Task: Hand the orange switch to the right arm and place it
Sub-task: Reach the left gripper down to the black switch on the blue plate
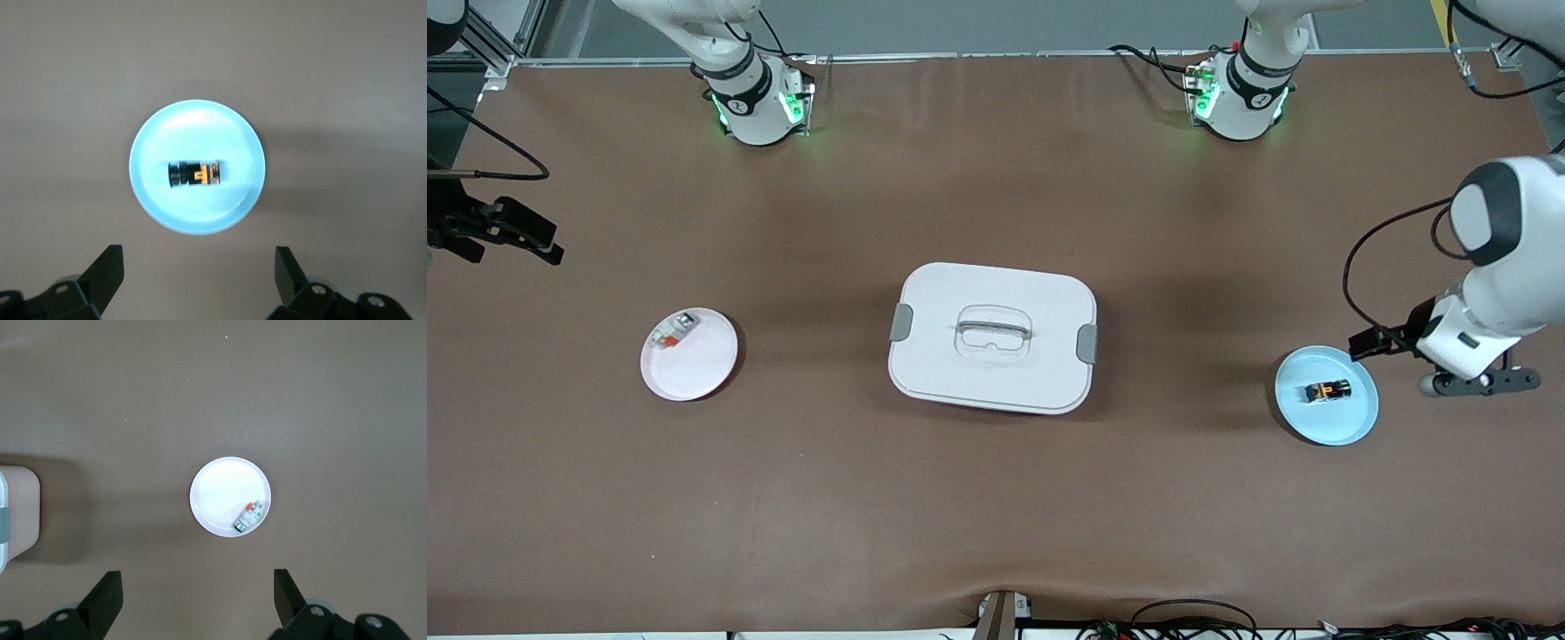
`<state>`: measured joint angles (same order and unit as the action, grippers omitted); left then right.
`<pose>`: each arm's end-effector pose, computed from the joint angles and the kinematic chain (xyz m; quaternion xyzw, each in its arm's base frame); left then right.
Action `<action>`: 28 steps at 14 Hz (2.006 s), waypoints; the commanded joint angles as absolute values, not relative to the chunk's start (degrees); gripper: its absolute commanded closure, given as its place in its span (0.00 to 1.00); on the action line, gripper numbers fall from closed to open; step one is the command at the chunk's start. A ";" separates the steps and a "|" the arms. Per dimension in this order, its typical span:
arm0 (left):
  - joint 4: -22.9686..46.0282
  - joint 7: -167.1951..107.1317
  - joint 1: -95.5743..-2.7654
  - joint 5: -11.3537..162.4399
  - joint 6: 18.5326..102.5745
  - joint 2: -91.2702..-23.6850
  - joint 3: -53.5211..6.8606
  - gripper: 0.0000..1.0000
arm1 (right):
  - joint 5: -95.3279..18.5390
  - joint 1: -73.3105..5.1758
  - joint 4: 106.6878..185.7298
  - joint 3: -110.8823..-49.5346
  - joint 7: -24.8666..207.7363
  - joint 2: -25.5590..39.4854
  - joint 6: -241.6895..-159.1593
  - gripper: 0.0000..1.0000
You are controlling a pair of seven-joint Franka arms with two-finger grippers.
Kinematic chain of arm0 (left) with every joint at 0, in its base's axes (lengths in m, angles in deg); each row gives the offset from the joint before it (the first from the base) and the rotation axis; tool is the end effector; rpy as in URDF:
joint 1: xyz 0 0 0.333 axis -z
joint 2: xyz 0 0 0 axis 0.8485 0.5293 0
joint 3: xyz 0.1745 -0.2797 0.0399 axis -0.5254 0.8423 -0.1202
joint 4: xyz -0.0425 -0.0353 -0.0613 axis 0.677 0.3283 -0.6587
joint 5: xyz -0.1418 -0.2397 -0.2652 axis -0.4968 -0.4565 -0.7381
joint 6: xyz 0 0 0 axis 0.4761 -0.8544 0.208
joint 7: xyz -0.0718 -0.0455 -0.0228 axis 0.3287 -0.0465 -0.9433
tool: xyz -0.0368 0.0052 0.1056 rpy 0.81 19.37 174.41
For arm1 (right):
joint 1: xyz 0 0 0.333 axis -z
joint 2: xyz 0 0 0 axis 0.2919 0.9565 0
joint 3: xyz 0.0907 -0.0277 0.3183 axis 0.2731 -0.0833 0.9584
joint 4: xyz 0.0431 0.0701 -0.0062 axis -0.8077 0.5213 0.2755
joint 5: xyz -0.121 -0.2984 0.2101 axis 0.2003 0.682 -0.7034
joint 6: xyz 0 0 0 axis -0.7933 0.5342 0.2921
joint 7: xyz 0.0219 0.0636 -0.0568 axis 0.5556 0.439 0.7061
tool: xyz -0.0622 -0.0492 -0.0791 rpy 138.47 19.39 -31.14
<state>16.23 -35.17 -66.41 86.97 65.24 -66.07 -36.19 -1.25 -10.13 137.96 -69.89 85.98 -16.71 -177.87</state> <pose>0.6274 0.0391 0.3913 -0.9996 -0.0285 -0.0035 0.0044 0.5503 -0.0192 0.6370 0.9996 -0.0208 0.0210 0.0022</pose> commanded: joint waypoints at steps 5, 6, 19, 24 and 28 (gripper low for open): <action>15.79 -35.87 -66.83 87.17 73.72 -57.53 -36.21 0.00 | -1.28 -9.50 138.24 -69.31 86.67 -17.56 -177.88 0.00; 16.40 -35.87 -66.66 87.08 75.21 -56.65 -36.21 0.00 | -1.28 -9.50 138.24 -69.31 86.67 -17.64 -177.88 0.00; 19.40 -35.69 -67.71 91.21 85.77 -49.52 -36.38 0.00 | -1.28 -9.41 138.24 -69.31 86.67 -17.56 -177.88 0.00; 19.31 -35.43 -67.80 93.24 85.25 -49.79 -37.00 0.00 | -1.28 -9.50 138.24 -69.22 86.67 -17.56 -177.97 0.00; 18.96 -32.72 -67.80 93.24 85.25 -49.61 -36.91 0.00 | -1.28 -9.50 138.24 -69.22 86.67 -17.56 -177.97 0.00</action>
